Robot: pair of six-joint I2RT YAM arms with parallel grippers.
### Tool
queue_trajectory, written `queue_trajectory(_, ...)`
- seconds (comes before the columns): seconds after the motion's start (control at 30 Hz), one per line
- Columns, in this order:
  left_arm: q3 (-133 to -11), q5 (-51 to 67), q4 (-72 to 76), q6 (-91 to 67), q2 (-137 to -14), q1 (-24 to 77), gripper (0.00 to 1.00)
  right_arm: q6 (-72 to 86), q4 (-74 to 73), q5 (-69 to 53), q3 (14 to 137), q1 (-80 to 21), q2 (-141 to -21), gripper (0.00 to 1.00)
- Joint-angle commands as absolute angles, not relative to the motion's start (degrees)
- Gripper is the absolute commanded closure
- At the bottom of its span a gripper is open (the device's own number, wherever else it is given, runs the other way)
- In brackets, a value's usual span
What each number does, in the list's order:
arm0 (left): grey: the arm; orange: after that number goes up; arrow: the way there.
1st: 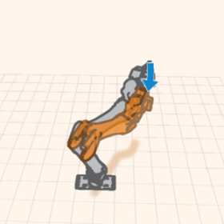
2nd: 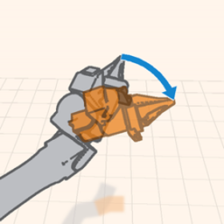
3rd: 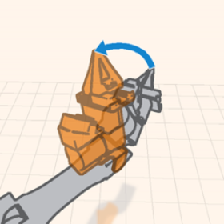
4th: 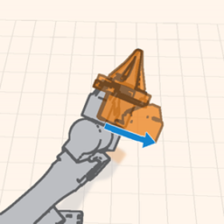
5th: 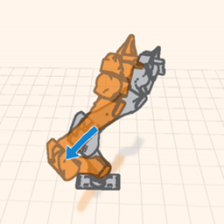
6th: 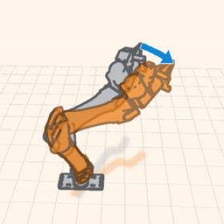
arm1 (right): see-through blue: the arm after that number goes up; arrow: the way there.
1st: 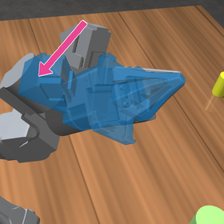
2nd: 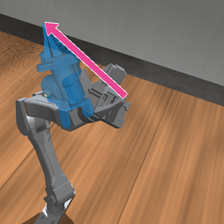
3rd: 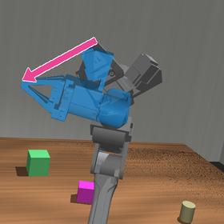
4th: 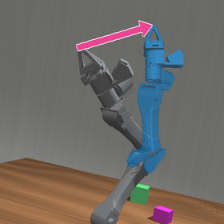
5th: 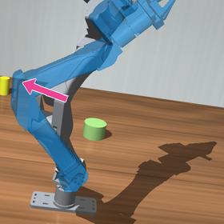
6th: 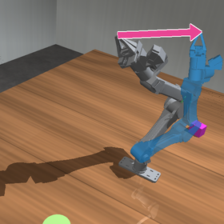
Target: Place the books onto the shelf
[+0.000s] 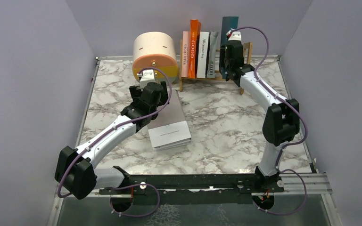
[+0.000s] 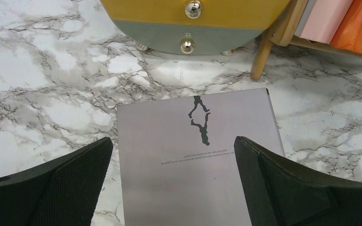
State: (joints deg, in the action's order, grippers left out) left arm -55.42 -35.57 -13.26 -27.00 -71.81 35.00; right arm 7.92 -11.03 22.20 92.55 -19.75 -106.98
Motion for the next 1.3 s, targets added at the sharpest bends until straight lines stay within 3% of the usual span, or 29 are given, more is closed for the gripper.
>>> queue_trajectory(0.0,-55.26,-33.33,-11.49,-26.32,-72.10,33.92,0.01,8.88,-8.44,17.99,97.75,-19.44,-110.65,0.99)
queue_trajectory(0.53,-53.64,-31.75,-11.46,-26.12,-70.53,31.31,0.01,12.24,-12.16,13.05,103.55,-19.50,-120.21,0.99)
queue_trajectory(0.6,-53.63,-31.58,-11.45,-26.11,-70.49,31.08,0.01,12.69,-12.51,12.73,103.86,-19.51,-120.72,0.94)
queue_trajectory(0.87,-53.32,-31.34,-11.43,-26.12,-70.05,30.67,0.01,14.53,-12.22,11.02,103.42,-19.51,-119.18,0.56)
queue_trajectory(1.03,-53.14,-30.80,-11.45,-26.37,-69.60,30.59,0.01,14.90,-11.73,10.42,102.30,-19.47,-116.64,0.48)
queue_trajectory(1.27,-52.91,-30.62,-11.77,-26.40,-68.72,30.59,0.01,15.04,-11.60,10.58,100.67,-19.46,-112.74,0.45)
